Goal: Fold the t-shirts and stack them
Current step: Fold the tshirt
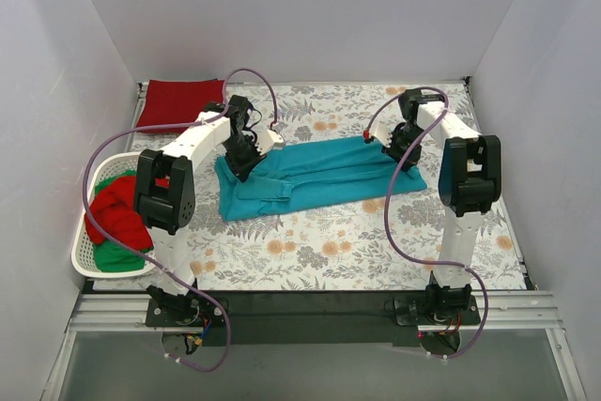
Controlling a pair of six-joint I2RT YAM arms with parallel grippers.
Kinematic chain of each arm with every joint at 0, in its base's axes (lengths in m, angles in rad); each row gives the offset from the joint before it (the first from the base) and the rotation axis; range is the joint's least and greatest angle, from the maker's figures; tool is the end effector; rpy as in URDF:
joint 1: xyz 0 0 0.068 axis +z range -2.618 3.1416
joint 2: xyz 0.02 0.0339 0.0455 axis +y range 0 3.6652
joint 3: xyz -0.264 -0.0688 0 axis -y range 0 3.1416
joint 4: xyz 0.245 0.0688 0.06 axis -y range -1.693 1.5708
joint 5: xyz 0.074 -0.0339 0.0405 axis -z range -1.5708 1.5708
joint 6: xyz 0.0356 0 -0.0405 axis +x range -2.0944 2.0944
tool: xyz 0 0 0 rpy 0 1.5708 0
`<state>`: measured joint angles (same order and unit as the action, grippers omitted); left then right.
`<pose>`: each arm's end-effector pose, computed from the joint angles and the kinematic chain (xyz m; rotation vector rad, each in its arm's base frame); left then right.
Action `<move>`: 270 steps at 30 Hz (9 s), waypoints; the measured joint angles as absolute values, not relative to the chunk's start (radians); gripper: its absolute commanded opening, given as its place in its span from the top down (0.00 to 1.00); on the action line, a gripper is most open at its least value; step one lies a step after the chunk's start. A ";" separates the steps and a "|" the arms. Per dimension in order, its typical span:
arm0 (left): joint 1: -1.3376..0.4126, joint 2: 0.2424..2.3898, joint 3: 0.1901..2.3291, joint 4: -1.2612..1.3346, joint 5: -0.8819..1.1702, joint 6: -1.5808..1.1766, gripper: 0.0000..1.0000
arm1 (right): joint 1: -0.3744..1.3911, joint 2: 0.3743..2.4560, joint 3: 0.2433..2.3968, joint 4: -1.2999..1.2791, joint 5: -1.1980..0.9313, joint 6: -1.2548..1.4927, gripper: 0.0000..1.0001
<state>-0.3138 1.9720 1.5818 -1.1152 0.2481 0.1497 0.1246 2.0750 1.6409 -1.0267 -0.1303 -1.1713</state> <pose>0.3584 -0.1255 0.2106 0.7179 2.9875 -0.3901 0.4033 0.0552 0.1874 -1.8072 2.3697 0.0864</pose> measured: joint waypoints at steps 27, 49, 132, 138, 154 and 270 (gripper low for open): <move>-0.289 2.035 1.627 -1.090 0.255 0.156 1.00 | 0.125 2.152 1.709 -1.048 -0.121 -1.166 0.99; -0.143 1.934 1.663 -1.146 0.422 -0.167 0.62 | 0.082 2.119 1.769 -1.102 -0.160 -1.010 0.79; -0.081 1.901 1.233 -0.668 0.577 -0.816 0.43 | 0.442 2.002 1.556 -0.991 -0.465 -0.736 0.87; -0.084 1.901 1.271 -0.629 0.642 -0.827 0.43 | 0.422 1.990 1.556 -0.991 -0.450 -0.736 0.86; -0.088 2.064 1.486 -0.567 0.765 -0.936 0.43 | 0.383 1.990 1.555 -0.991 -0.428 -0.736 0.87; -0.174 2.055 1.437 -0.765 0.426 -0.799 0.80 | 0.143 2.197 1.738 -0.878 -0.229 -0.862 0.98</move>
